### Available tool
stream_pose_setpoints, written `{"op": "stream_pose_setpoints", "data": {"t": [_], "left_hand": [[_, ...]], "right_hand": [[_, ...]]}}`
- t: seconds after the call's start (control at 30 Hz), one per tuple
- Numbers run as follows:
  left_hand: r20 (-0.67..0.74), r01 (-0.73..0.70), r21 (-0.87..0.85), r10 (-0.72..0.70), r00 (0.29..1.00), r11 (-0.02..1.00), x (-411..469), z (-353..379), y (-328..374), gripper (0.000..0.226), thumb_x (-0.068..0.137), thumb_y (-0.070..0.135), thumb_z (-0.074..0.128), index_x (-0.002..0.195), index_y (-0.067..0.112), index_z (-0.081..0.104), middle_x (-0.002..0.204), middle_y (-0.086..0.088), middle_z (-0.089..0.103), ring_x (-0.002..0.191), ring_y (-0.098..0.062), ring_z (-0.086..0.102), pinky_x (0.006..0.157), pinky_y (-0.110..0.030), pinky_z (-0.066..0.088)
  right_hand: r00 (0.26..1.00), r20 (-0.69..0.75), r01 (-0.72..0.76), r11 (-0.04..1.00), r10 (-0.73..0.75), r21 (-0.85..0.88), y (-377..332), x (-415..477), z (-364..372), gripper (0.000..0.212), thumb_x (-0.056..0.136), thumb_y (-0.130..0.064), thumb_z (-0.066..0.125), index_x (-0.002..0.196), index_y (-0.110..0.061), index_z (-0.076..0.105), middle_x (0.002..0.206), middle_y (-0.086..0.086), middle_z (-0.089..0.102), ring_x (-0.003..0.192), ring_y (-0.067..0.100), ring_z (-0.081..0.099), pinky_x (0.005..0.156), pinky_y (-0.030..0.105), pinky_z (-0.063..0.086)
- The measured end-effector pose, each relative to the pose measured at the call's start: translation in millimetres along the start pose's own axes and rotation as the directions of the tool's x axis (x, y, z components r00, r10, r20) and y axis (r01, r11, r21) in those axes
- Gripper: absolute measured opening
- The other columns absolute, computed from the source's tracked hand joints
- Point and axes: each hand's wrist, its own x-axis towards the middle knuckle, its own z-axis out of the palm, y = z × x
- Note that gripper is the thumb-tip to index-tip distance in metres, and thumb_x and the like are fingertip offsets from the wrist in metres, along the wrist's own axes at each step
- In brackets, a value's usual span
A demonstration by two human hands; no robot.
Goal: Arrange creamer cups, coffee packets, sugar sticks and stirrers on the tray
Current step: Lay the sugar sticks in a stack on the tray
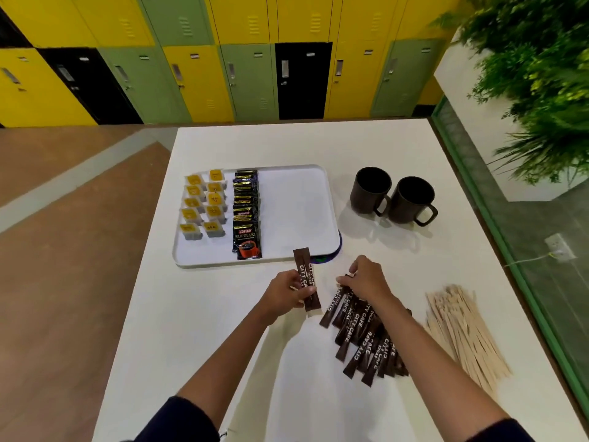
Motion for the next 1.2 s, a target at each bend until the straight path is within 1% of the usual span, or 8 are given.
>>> {"op": "stream_pose_setpoints", "data": {"t": [0.07, 0.17, 0.47, 0.57, 0.7, 0.87, 0.97, 1.2], "left_hand": [[0.010, 0.006, 0.021, -0.006, 1.000, 1.000, 1, -2, -3, 0.019, 0.084, 0.017, 0.069, 0.098, 0.010, 0.058, 0.086, -0.008, 0.059, 0.085, -0.027, 0.064, 0.080, -0.043, 0.057], [0.051, 0.016, 0.028, -0.017, 0.999, 0.999, 0, -5, -5, 0.027, 0.084, 0.015, 0.068, 0.106, 0.005, 0.056, 0.097, -0.017, 0.065, 0.093, -0.033, 0.065, 0.082, -0.046, 0.057], [0.155, 0.067, -0.101, -0.050, 0.987, 0.993, -8, -13, -8, 0.040, 0.084, 0.013, 0.068, 0.120, 0.011, 0.052, 0.099, -0.012, 0.064, 0.089, -0.022, 0.066, 0.068, -0.028, 0.058], [0.149, 0.078, -0.122, -0.059, 0.987, 0.989, -9, -18, -9, 0.035, 0.084, 0.014, 0.069, 0.116, 0.011, 0.054, 0.102, -0.012, 0.063, 0.092, -0.023, 0.066, 0.072, -0.029, 0.058], [0.119, 0.089, -0.153, -0.071, 0.990, 0.984, -9, -25, -11, 0.029, 0.085, 0.018, 0.067, 0.109, 0.007, 0.055, 0.099, -0.011, 0.066, 0.085, -0.021, 0.066, 0.068, -0.026, 0.056], [0.084, 0.088, -0.274, -0.067, 0.994, 0.958, -5, -26, -5, 0.024, 0.089, 0.023, 0.063, 0.106, 0.006, 0.057, 0.105, -0.016, 0.070, 0.091, -0.025, 0.068, 0.077, -0.034, 0.057], [0.062, 0.063, -0.364, -0.043, 0.997, 0.929, -3, -25, 1, 0.022, 0.092, 0.022, 0.059, 0.108, 0.008, 0.058, 0.103, -0.015, 0.070, 0.093, -0.025, 0.069, 0.080, -0.036, 0.057], [-0.033, 0.005, -0.461, -0.023, 0.999, 0.887, 6, -26, 6, 0.027, 0.092, 0.017, 0.058, 0.115, 0.005, 0.060, 0.107, -0.015, 0.069, 0.094, -0.025, 0.068, 0.076, -0.029, 0.058]], "right_hand": [[0.999, 0.033, -0.030, 0.998, 0.032, -0.051, 2, -6, 5, 0.046, 0.078, -0.021, 0.076, 0.109, -0.002, 0.048, 0.104, 0.012, 0.053, 0.089, 0.024, 0.054, 0.058, 0.026, 0.035], [1.000, 0.001, -0.027, 0.998, 0.027, -0.054, -1, -9, 16, 0.052, 0.078, -0.016, 0.076, 0.115, -0.001, 0.043, 0.115, 0.017, 0.054, 0.103, 0.031, 0.057, 0.069, 0.029, 0.040], [0.987, 0.011, -0.163, 0.987, 0.163, -0.002, -8, -6, 28, 0.060, 0.079, -0.005, 0.069, 0.128, -0.003, 0.034, 0.121, 0.018, 0.051, 0.106, 0.034, 0.058, 0.080, 0.038, 0.052], [0.979, 0.056, -0.198, 0.978, 0.195, 0.064, -7, -1, 25, 0.045, 0.080, -0.006, 0.065, 0.120, -0.003, 0.045, 0.111, 0.013, 0.056, 0.097, 0.030, 0.059, 0.078, 0.038, 0.053], [0.984, 0.091, -0.178, 0.866, 0.153, 0.468, -13, 4, 7, 0.012, 0.086, -0.009, 0.060, 0.094, 0.000, 0.064, 0.078, 0.014, 0.065, 0.060, 0.022, 0.061, 0.061, 0.032, 0.055], [0.992, 0.120, -0.104, 0.694, 0.026, 0.712, -28, 2, 3, 0.008, 0.084, 0.001, 0.066, 0.091, -0.002, 0.065, 0.080, 0.011, 0.067, 0.068, 0.016, 0.066, 0.059, 0.019, 0.056], [0.982, 0.187, -0.147, 0.675, 0.014, 0.723, -33, -5, 13, 0.007, 0.084, 0.000, 0.067, 0.087, -0.006, 0.065, 0.078, 0.007, 0.067, 0.068, 0.015, 0.064, 0.052, 0.016, 0.052], [0.961, 0.273, -0.151, 0.749, -0.042, 0.646, -35, -8, 27, 0.016, 0.084, -0.008, 0.068, 0.099, -0.011, 0.070, 0.078, -0.001, 0.068, 0.070, 0.010, 0.062, 0.068, 0.027, 0.049]]}}
